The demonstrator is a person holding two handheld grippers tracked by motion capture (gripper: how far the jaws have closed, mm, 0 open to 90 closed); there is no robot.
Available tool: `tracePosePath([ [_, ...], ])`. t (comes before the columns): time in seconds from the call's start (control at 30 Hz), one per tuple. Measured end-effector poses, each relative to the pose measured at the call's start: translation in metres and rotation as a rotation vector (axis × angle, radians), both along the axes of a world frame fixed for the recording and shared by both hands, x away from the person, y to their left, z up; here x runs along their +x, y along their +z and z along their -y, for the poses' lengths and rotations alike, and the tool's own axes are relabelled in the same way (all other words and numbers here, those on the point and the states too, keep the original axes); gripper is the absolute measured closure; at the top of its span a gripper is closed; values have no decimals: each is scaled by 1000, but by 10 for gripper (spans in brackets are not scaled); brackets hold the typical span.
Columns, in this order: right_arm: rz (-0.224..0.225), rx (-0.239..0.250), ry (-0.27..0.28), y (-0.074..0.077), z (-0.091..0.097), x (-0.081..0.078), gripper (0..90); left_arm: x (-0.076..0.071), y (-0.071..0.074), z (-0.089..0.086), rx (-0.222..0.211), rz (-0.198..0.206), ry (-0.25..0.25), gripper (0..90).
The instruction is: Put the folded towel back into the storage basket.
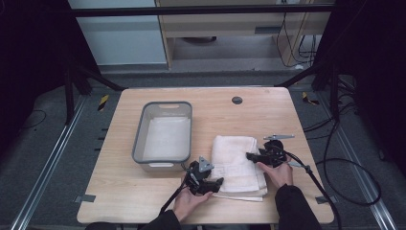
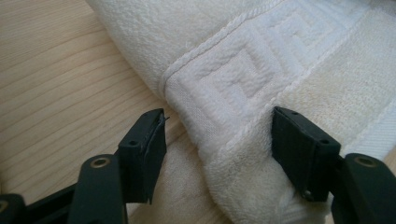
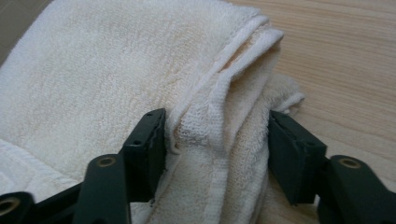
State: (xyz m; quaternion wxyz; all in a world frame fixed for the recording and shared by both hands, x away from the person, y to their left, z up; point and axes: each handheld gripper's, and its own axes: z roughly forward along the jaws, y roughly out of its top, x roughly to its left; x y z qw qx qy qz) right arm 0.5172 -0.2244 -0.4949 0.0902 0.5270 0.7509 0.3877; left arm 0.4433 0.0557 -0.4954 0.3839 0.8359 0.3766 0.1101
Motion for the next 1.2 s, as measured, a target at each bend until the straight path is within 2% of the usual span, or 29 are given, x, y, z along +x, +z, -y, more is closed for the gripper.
tracePosePath([
  [0.17, -32, 34, 6, 0, 0, 1, 532, 0, -1, 0, -24, -21, -25, 463],
  [0.43, -51, 61, 7, 1, 0, 0, 617, 3, -1, -2, -50, -56, -46, 536],
  [0.63, -55, 78, 2, 2, 0, 0, 669, 5, 0, -4, -84, -97, -47, 605],
  [0.7, -60, 92, -2, 4, 1, 0, 688, 5, 1, -5, -93, -101, -44, 656],
  [0.83, -60, 107, -9, 8, 2, 0, 696, 5, 2, -6, -107, -104, -42, 697],
  [1.07, -33, 109, -2, 17, 3, -4, 698, 3, 7, -10, -129, -112, -53, 714],
  [1.2, -11, 120, 3, 25, 4, -8, 699, 1, 13, -12, -126, -84, -55, 716],
])
